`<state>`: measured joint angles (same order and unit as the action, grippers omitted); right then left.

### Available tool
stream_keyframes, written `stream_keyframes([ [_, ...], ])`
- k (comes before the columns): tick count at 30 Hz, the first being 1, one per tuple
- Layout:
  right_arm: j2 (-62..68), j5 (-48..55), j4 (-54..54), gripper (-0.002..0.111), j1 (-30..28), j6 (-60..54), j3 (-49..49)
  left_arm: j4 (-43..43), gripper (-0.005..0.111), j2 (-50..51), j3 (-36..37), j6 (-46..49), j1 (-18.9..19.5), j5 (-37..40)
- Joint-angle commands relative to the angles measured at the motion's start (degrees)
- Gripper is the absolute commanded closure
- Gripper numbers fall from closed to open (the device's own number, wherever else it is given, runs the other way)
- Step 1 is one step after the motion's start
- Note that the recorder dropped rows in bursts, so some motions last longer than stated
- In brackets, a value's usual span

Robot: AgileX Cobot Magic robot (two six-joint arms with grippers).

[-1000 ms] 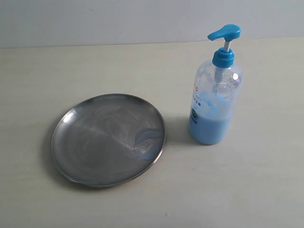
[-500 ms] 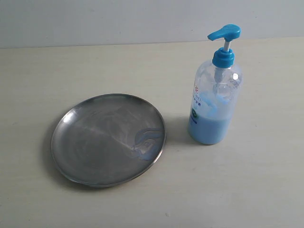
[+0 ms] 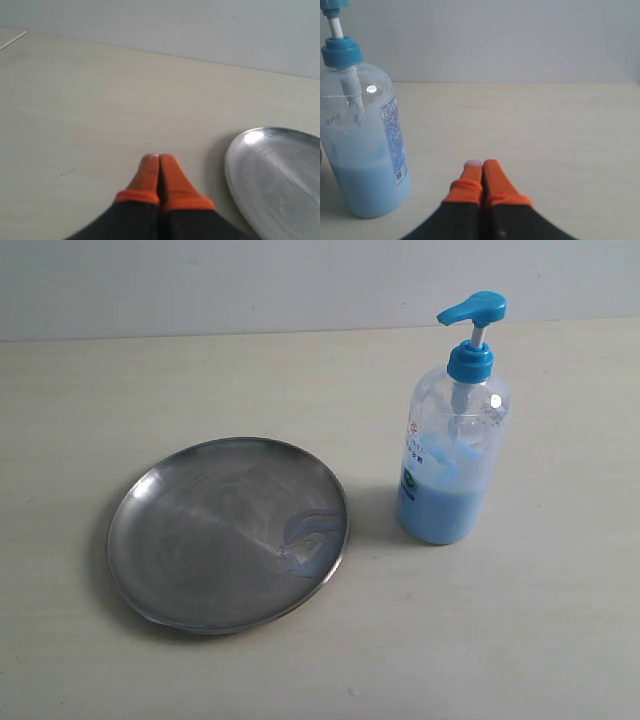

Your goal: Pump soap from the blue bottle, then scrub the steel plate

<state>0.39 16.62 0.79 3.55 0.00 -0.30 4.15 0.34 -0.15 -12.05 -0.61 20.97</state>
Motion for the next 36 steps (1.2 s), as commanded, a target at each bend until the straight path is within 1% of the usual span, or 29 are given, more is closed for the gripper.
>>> stream_keyframes([
  [1, -0.4, -0.8, -0.2, 0.108, -0.4, 0.0, 0.3, 0.3, 0.107, -0.3, 0.2, -0.2, 0.1, -0.5],
  [36, -0.4, -1.8, -0.2, 0.108, -0.3, 0.0, 0.3, 0.3, 0.107, -0.3, 0.2, -0.2, 0.1, -0.5],
])
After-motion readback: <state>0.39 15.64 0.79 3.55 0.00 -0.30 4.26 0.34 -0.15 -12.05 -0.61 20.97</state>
